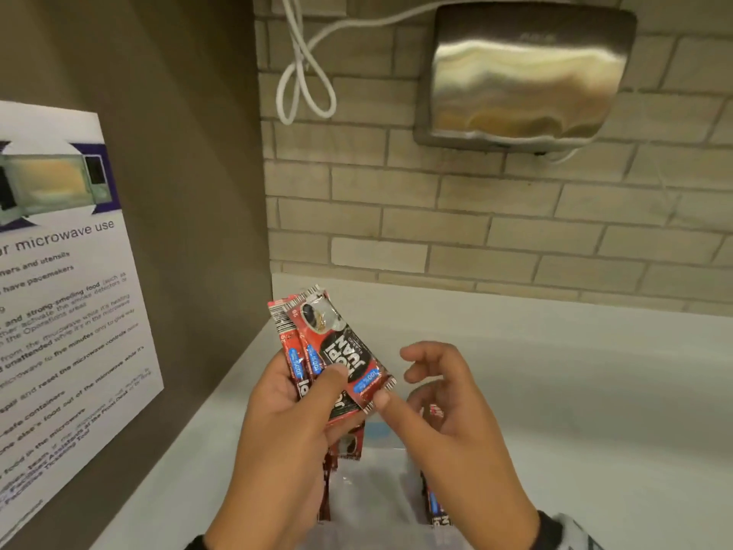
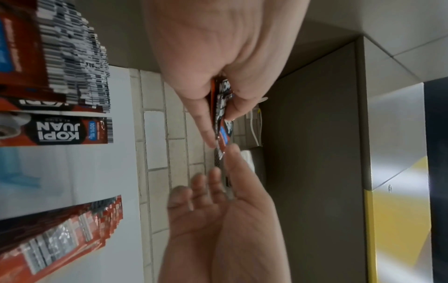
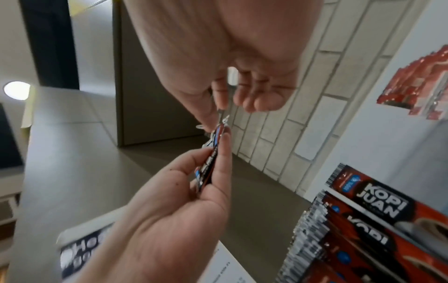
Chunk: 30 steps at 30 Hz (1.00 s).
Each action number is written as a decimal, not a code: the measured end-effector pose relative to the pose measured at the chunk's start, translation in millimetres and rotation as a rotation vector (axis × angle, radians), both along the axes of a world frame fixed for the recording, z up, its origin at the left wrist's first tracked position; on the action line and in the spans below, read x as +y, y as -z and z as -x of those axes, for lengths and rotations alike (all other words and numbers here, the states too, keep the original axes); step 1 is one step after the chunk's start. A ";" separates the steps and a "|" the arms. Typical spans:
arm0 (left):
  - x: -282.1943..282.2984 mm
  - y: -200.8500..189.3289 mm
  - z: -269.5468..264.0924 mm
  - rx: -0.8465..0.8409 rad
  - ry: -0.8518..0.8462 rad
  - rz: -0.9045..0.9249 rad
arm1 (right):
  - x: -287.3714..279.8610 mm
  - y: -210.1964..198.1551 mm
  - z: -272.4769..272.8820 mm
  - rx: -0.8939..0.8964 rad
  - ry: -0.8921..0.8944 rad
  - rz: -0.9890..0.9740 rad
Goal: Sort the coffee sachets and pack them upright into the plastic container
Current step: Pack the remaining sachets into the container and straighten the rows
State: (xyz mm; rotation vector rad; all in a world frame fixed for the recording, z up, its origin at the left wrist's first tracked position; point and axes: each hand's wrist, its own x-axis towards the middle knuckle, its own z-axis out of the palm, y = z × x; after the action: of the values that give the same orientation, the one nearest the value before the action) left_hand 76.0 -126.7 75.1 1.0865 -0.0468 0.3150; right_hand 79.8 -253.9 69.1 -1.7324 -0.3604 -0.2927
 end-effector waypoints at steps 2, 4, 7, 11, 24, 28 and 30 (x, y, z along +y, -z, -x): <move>-3.6 0.4 2.5 0.005 0.014 0.004 | 0.6 -1.5 -0.9 0.132 -0.093 -0.140; -4.2 3.1 5.0 0.000 0.017 0.015 | -0.9 -6.5 -0.7 0.165 -0.105 -0.258; 17.8 -5.0 9.6 -0.037 -0.047 0.054 | -13.9 -29.1 1.1 0.088 -0.015 -0.377; 70.6 -22.6 11.4 -0.228 -0.140 0.036 | -51.2 -75.3 -8.2 -0.216 0.077 -0.247; 86.1 2.2 40.0 -0.157 -0.163 -0.055 | 9.6 9.6 -60.4 -0.040 0.100 0.799; 92.9 12.8 41.7 -0.112 -0.162 -0.062 | 16.3 15.5 -73.4 0.016 0.073 0.871; 92.7 16.2 42.6 -0.101 -0.161 -0.067 | 18.6 18.0 -78.1 0.058 0.065 0.899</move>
State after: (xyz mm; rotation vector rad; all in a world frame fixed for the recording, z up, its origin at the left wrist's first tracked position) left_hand 33.4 -34.0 59.0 1.1431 -0.0609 0.5160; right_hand 158.0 -235.2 51.0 -2.6316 -0.4267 -0.1227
